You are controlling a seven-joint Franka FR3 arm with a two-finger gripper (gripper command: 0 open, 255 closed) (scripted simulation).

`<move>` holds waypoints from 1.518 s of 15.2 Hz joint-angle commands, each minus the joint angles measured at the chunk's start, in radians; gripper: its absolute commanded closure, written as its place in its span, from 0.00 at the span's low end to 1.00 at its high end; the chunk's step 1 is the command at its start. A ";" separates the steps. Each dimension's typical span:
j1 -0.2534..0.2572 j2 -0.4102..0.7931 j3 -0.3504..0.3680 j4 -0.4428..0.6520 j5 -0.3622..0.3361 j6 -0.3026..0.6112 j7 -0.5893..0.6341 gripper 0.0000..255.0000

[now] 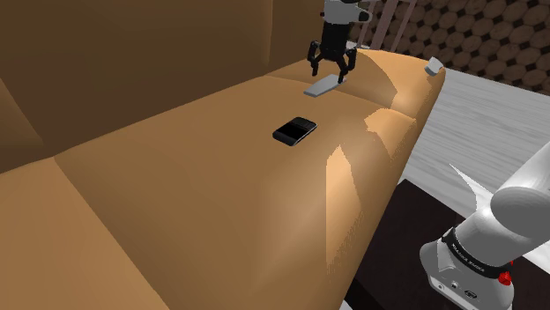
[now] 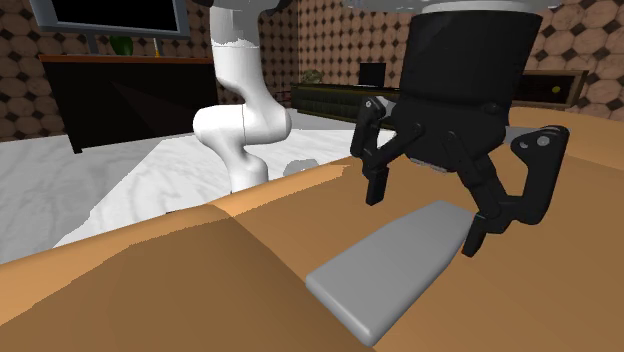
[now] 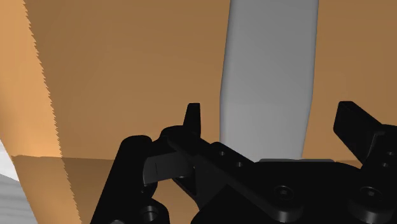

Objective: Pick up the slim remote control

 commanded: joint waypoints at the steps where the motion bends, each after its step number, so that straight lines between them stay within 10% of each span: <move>1: 0.001 0.005 0.000 -0.018 -0.002 0.023 0.006 0.00; 5: 0.000 0.010 -0.001 -0.048 -0.004 0.057 0.008 0.00; 6: 0.000 0.011 -0.001 -0.047 -0.004 0.057 0.007 1.00; 23: 0.001 0.001 0.001 0.050 0.000 -0.048 0.004 1.00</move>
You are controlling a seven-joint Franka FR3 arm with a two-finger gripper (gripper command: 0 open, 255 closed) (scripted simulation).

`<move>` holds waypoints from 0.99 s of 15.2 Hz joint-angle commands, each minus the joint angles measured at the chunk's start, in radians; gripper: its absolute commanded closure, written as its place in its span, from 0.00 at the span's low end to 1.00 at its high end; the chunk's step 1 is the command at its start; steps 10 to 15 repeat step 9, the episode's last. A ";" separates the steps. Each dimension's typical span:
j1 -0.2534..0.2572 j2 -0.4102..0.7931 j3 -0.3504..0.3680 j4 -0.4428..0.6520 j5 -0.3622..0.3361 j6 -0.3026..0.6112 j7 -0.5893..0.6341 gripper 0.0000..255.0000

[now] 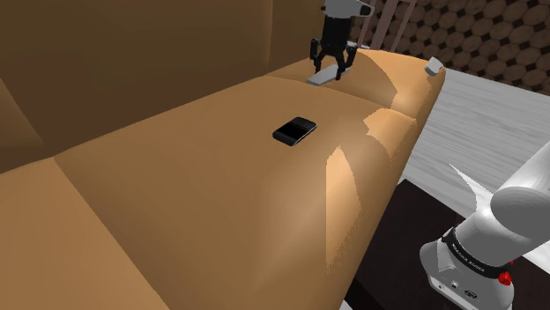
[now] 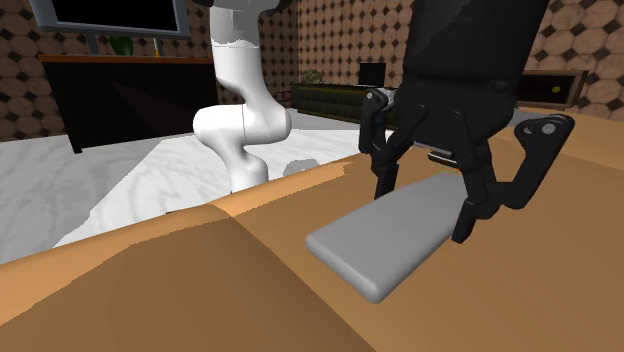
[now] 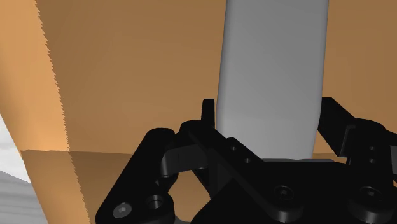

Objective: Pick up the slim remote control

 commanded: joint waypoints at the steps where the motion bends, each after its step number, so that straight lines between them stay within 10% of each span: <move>1: 0.000 0.001 0.000 0.027 0.000 -0.026 -0.001 1.00; 15: 0.003 0.007 0.001 0.117 -0.001 -0.111 -0.002 1.00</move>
